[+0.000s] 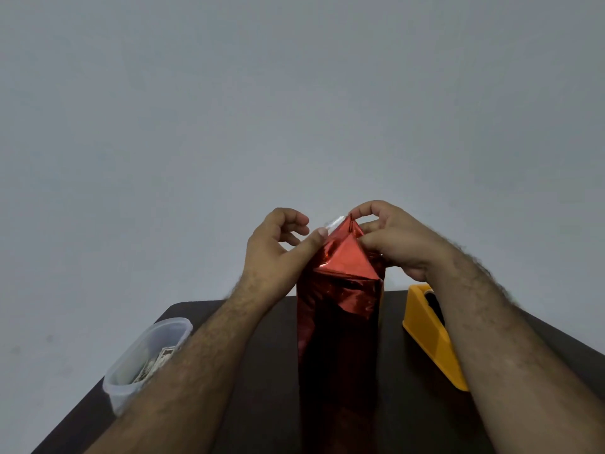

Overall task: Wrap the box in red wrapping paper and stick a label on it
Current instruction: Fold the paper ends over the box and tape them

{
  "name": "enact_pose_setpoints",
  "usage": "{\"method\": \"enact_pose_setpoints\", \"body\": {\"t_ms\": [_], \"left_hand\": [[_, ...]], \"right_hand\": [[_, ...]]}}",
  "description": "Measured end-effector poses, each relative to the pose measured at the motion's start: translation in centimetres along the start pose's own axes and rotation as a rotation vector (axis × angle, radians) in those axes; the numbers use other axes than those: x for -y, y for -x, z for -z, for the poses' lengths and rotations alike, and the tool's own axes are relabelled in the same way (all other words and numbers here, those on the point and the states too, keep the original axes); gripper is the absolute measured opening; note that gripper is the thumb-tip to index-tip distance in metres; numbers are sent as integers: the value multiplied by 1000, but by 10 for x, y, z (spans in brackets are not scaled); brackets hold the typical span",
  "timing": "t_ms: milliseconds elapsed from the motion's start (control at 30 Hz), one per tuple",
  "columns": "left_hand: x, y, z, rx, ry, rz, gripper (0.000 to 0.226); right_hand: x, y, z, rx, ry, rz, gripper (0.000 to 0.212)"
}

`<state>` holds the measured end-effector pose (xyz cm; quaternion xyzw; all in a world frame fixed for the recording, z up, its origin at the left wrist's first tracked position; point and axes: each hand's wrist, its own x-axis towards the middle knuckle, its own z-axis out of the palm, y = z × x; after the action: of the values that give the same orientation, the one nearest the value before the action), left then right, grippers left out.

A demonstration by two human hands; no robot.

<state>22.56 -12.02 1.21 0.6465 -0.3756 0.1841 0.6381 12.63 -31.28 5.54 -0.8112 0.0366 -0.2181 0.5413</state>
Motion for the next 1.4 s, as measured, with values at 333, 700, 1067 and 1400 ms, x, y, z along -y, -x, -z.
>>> {"method": "enact_pose_setpoints", "body": {"t_ms": [333,700,1067,1400], "left_hand": [[-22,5,15,313,65,-286,71],[-48,14,2,394,-836,-555,56],[-38,-3,25,543,-603,-355,28],[-30,4,3,389,-340,-215,21]], "right_hand": [[4,-1,-7,-227,34,-29,27],[12,5,-7,-254,-15,-90,16],[20,24,19,102,206,134,56],[1,9,32,54,179,196,30]]}}
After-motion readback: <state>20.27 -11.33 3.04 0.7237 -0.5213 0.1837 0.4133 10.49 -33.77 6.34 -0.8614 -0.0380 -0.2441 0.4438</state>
